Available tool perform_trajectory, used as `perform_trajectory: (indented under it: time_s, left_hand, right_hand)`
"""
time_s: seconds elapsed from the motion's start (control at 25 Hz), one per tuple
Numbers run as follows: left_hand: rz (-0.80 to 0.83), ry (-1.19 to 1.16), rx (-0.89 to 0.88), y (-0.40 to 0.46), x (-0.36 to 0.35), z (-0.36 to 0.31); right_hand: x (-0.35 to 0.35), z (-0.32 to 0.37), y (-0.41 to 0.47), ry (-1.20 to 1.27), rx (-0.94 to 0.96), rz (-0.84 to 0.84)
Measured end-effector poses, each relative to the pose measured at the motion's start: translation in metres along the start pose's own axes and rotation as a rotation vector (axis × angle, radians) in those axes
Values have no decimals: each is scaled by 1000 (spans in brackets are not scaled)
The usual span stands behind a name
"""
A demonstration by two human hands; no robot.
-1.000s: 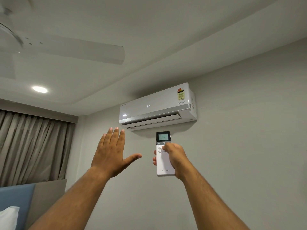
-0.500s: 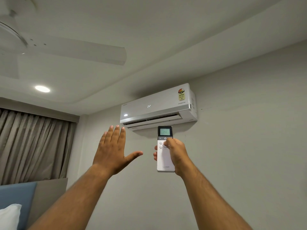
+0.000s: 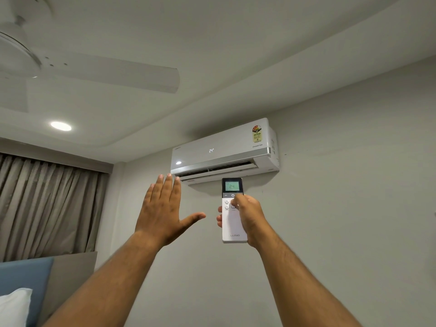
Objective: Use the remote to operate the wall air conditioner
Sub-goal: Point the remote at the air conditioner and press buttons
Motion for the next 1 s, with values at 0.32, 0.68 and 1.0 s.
perform_trajectory:
  time_s: [0.32, 0.68, 1.0]
  left_hand:
    - [-21, 0, 7, -4, 1, -5]
    - [-10, -11, 9, -6, -1, -11]
    - [7, -12, 10, -4, -4, -12]
  right_hand:
    - [2, 2, -5, 7, -6, -4]
    - [5, 6, -10, -10, 7, -22]
    - [8, 5, -12, -61, -1, -53]
Point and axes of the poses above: each hand's wrist, its own y-axis towards the middle knuckle, its own x-axis out of the back of the hand, z = x × y, the point moved 4 cm from there along y, towards the middle knuckle, and after that the axes turned 10 degrees about y, right-handed, at the moved point
